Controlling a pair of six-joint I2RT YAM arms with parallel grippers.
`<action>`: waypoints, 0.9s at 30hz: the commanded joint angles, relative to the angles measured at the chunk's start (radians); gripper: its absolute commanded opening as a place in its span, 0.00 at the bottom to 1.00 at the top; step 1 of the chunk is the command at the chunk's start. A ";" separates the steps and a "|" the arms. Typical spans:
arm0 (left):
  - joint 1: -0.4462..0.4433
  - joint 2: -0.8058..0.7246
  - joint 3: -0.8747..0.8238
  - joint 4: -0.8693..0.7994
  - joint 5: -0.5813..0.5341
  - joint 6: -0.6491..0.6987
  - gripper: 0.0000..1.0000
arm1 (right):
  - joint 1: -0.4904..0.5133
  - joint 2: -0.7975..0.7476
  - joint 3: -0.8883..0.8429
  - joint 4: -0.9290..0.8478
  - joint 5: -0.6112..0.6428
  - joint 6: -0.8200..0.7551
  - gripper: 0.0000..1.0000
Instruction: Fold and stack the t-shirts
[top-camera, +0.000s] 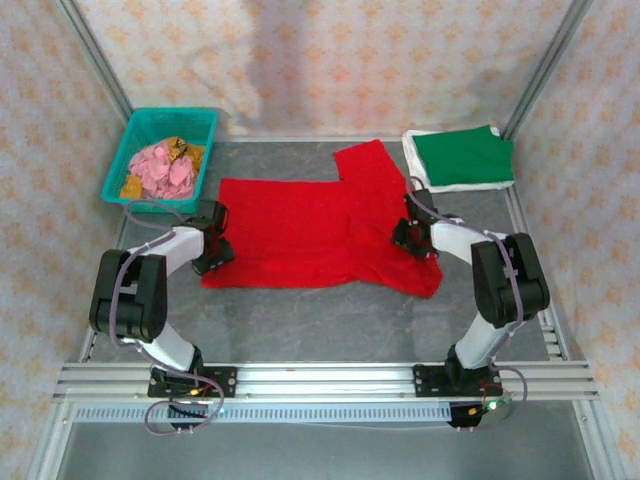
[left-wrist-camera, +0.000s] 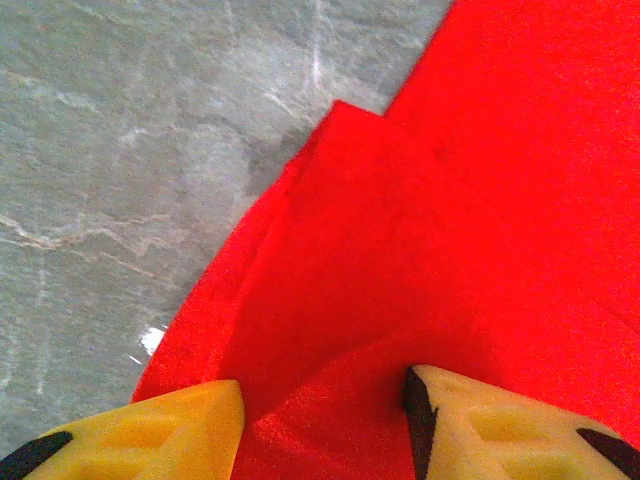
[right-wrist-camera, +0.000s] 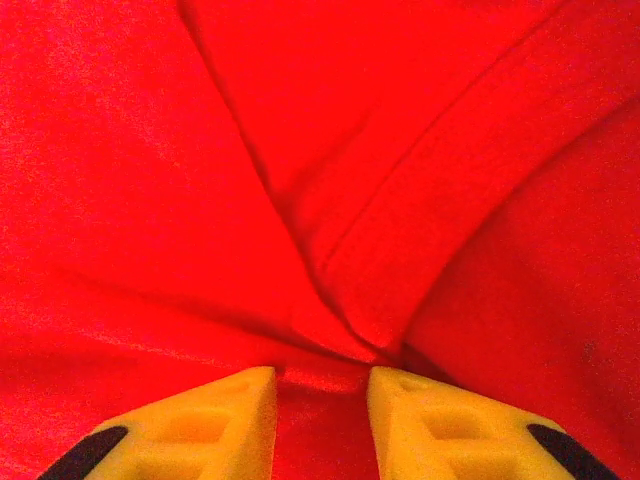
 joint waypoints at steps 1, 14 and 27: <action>0.012 -0.016 -0.030 -0.033 -0.018 -0.006 0.48 | -0.029 -0.032 -0.074 -0.006 0.058 0.044 0.31; -0.170 -0.190 0.023 -0.200 -0.112 -0.021 0.50 | 0.053 -0.291 -0.097 -0.157 -0.001 -0.022 0.39; -0.186 -0.158 -0.155 -0.097 -0.042 -0.135 0.51 | 0.153 -0.304 -0.285 -0.176 0.044 0.141 0.39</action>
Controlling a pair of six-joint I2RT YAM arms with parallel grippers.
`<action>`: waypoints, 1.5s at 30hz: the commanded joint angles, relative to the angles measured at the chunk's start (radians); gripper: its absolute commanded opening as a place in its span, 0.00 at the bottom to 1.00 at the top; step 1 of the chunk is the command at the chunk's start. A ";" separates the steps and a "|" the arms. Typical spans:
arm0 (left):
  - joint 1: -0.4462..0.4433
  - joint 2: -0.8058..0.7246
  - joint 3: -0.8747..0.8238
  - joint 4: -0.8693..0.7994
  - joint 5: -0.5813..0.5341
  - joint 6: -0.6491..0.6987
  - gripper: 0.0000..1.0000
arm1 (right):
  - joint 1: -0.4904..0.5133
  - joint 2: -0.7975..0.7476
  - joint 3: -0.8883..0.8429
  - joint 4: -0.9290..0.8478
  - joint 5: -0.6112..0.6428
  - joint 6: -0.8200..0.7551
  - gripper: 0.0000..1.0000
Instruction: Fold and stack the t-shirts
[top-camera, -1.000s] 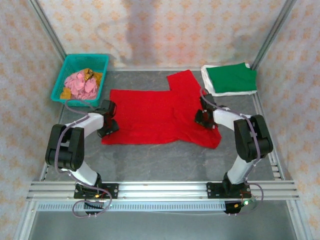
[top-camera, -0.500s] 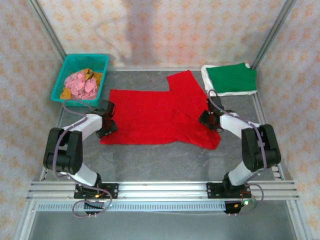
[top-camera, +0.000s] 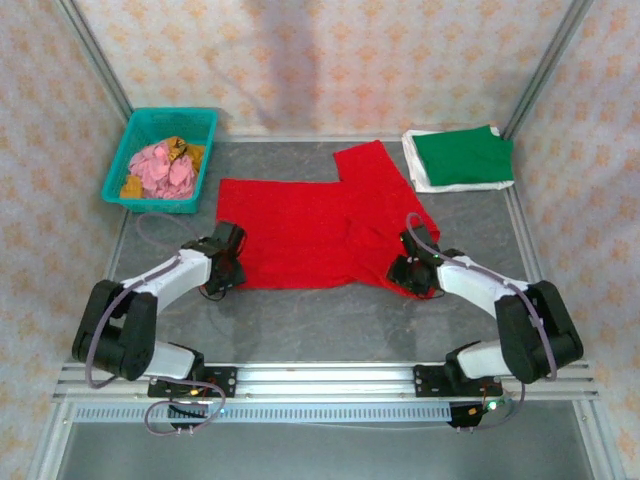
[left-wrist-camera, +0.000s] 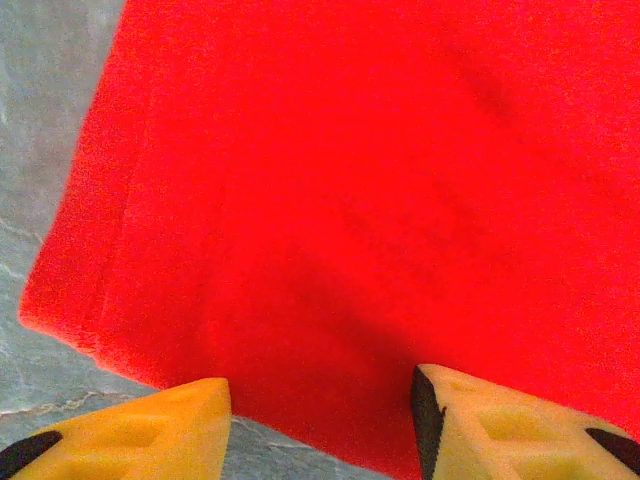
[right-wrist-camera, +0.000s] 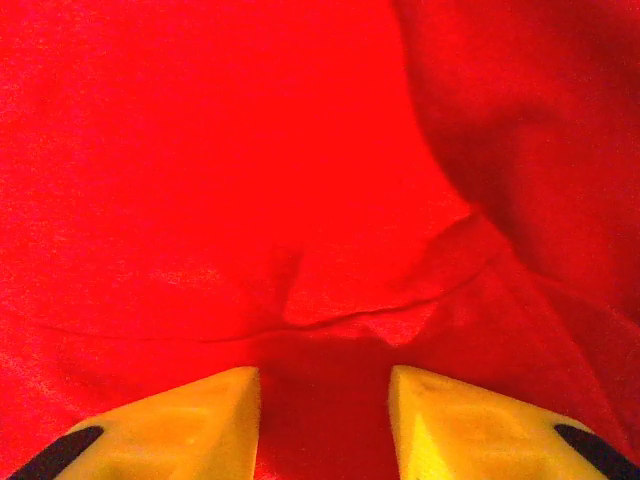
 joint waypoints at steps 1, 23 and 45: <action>0.021 0.027 -0.017 0.000 -0.010 -0.050 0.51 | -0.004 0.004 -0.009 -0.077 0.081 0.054 0.39; -0.062 -0.361 0.013 -0.177 0.098 -0.057 0.60 | -0.006 -0.169 0.185 -0.193 0.116 -0.079 0.38; 0.058 0.136 0.131 0.152 0.005 0.028 0.64 | -0.008 0.517 0.558 -0.040 0.056 -0.111 0.35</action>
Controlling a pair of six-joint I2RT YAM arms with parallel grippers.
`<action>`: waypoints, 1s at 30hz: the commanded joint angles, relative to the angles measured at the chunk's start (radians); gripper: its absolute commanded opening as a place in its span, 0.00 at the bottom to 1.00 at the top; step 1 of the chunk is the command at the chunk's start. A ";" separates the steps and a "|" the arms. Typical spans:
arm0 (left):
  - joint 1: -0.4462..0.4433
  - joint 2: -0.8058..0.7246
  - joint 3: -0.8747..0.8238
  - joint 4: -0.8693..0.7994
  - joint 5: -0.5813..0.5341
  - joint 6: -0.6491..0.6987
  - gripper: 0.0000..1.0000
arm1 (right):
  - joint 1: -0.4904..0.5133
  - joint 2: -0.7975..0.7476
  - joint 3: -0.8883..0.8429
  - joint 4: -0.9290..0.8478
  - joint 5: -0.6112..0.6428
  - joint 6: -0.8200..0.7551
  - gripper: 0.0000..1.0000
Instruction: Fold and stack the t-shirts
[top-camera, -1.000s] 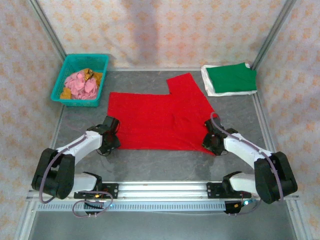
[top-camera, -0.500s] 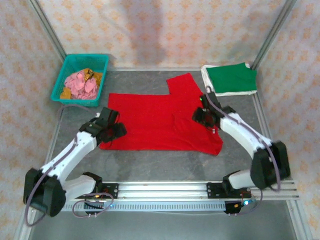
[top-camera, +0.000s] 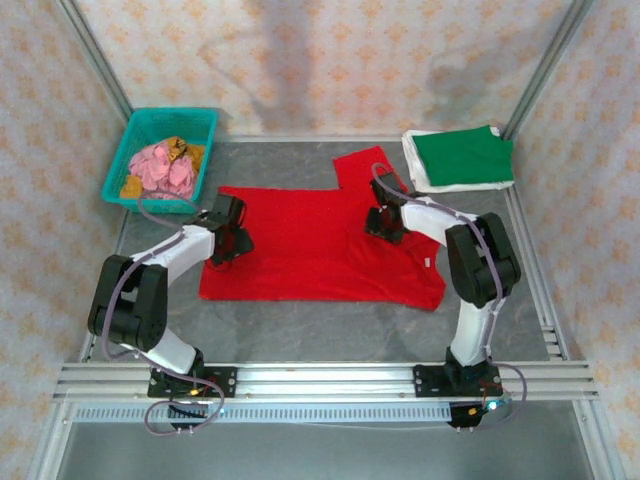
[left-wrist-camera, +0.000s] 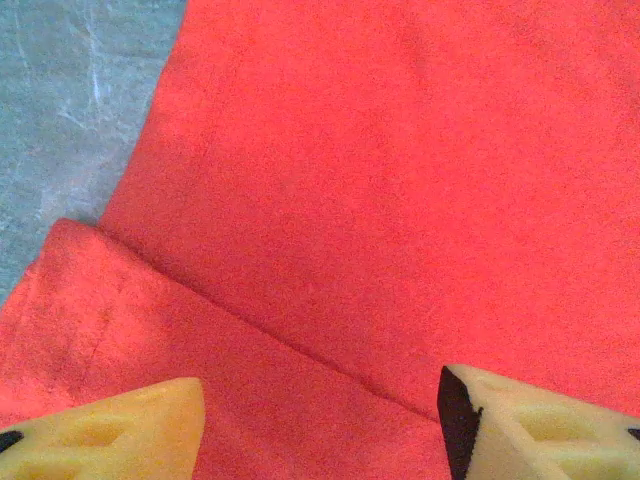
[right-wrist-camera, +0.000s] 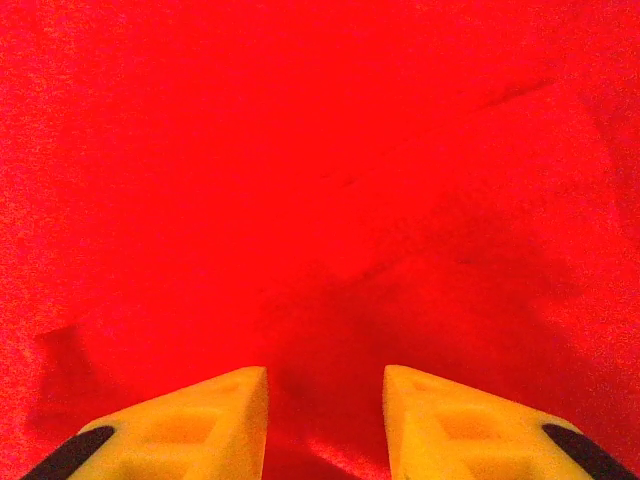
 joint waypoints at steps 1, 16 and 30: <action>-0.001 -0.020 -0.091 0.028 -0.032 -0.001 0.64 | -0.012 -0.013 -0.076 0.036 0.013 0.027 0.35; -0.195 -0.389 -0.360 -0.084 -0.013 -0.232 0.65 | -0.045 -0.271 -0.362 0.023 0.046 0.051 0.39; -0.338 -0.189 0.059 -0.068 0.007 0.027 0.70 | -0.166 -0.266 -0.175 -0.012 -0.103 -0.077 0.48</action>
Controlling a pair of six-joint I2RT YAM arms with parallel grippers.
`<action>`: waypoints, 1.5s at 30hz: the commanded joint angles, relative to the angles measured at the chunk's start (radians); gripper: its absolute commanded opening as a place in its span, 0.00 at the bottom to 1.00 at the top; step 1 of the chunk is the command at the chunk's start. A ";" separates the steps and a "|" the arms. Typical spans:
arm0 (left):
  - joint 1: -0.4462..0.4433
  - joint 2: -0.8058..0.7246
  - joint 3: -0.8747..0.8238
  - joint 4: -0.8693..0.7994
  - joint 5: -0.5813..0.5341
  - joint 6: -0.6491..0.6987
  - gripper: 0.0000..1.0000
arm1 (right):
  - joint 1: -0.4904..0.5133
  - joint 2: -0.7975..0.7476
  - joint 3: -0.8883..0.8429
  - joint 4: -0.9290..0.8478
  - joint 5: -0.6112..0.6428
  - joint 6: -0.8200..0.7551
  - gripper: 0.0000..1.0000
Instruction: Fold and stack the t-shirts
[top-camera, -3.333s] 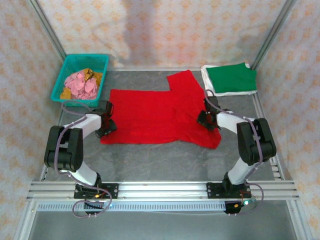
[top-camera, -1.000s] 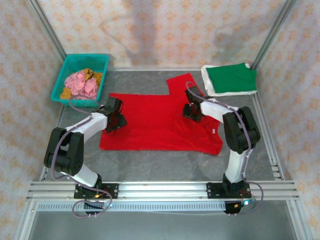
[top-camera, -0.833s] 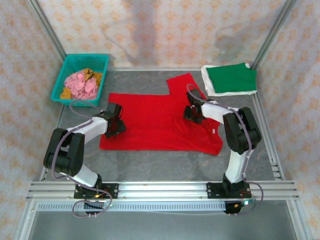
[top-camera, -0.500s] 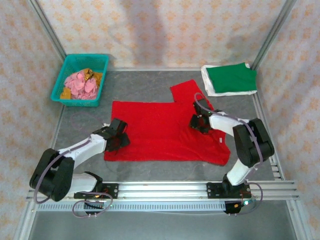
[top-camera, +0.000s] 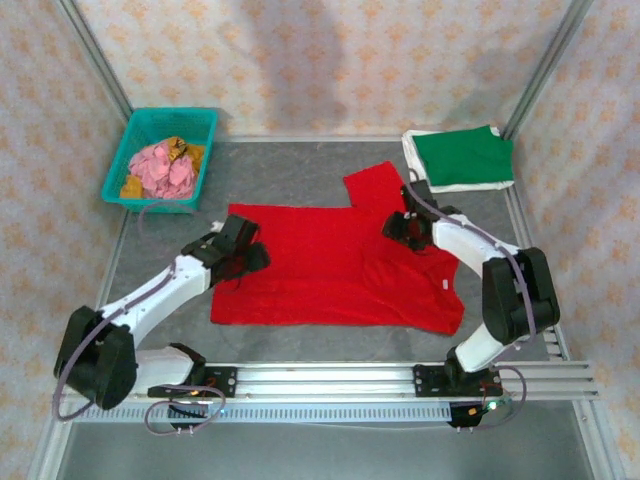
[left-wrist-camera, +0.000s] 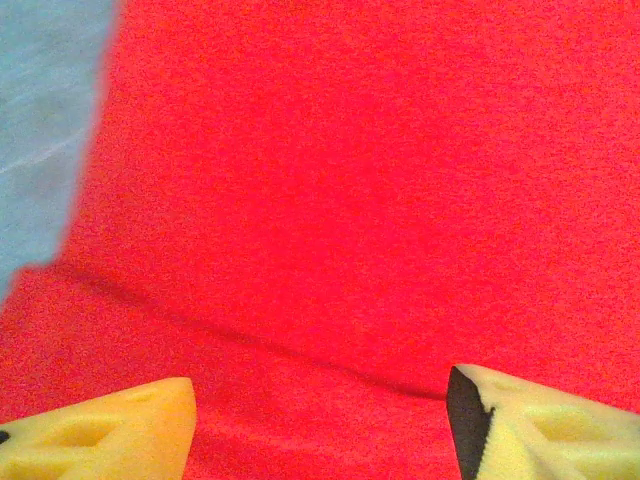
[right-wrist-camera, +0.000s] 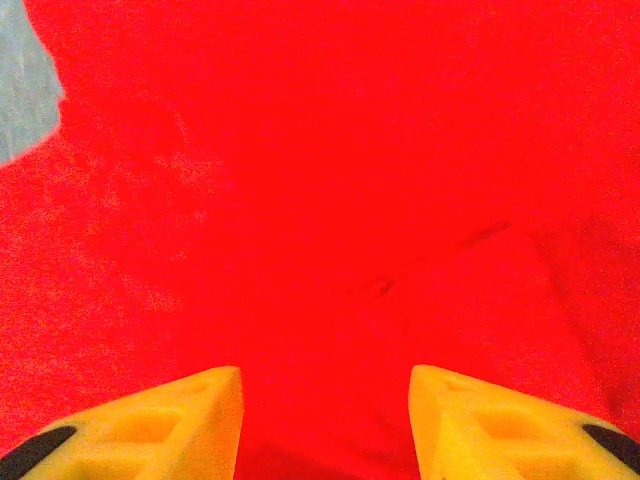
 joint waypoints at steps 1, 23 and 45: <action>-0.104 0.127 0.152 0.034 0.015 0.113 0.70 | -0.046 0.053 0.050 -0.039 -0.049 -0.053 0.48; -0.379 0.827 0.712 0.158 0.190 0.147 0.61 | -0.046 0.157 -0.006 0.097 -0.209 -0.052 0.28; -0.381 0.848 0.606 0.119 0.152 0.092 0.00 | -0.051 0.099 -0.025 0.032 -0.079 -0.057 0.32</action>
